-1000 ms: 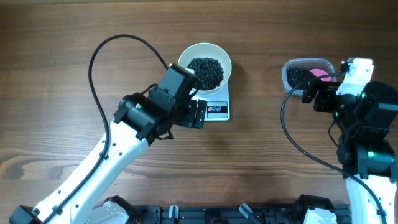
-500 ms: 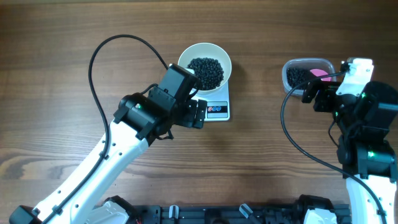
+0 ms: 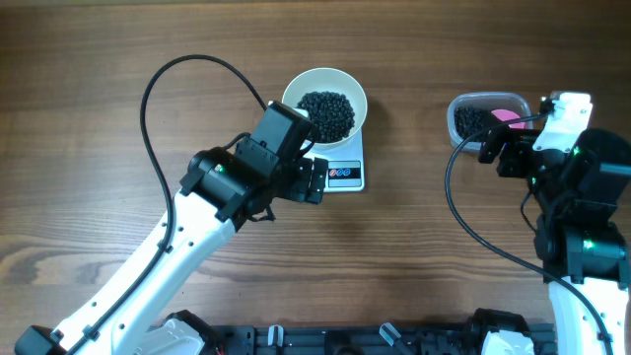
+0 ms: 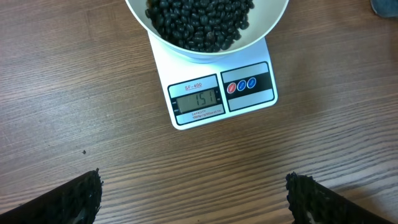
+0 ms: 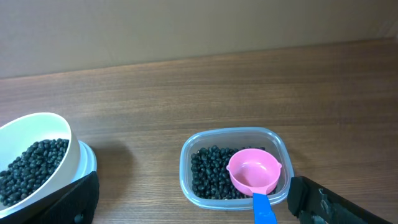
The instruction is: Scoop item into bowl and weigh 150g on scale
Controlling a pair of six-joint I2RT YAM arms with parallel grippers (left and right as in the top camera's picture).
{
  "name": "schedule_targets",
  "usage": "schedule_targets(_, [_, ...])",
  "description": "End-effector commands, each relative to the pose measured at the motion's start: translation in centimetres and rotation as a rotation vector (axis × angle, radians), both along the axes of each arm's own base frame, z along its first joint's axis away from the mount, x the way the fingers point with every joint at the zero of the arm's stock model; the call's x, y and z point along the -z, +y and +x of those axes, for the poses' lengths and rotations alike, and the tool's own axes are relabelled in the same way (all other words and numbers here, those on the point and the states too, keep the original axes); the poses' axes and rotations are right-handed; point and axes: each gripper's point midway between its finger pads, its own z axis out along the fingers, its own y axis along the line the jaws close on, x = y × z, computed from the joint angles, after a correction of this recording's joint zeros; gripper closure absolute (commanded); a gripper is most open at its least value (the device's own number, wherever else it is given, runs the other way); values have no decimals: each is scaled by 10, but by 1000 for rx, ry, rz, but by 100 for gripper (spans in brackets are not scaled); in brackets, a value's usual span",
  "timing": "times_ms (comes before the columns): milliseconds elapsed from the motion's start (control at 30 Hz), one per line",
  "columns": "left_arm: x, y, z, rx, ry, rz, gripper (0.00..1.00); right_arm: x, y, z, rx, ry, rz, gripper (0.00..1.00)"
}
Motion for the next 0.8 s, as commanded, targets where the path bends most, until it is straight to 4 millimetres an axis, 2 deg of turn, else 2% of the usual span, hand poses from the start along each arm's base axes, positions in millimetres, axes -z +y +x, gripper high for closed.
schedule_targets(0, [-5,-3,1,-3,-9,-13,0,-5,5,1,-32,-14,-6,0])
schedule_targets(333, [-5,-3,1,-3,-9,-13,0,-9,0,3,7,-31,5,0])
schedule_targets(400, [-5,-3,1,-3,-9,-13,0,0,-10,1,93,6,63,0])
schedule_targets(467, [-5,-3,1,-3,-9,-13,0,9,-9,-2,80,58,95,1])
schedule_targets(567, [-5,-3,1,-3,-9,-13,0,21,-31,-8,142,169,105,4])
schedule_targets(700, [-5,-3,1,-3,-9,-13,0,6,-58,-4,160,231,31,4])
schedule_targets(767, [-5,-3,1,-3,-8,-13,0,6,-67,1,181,251,-2,1])
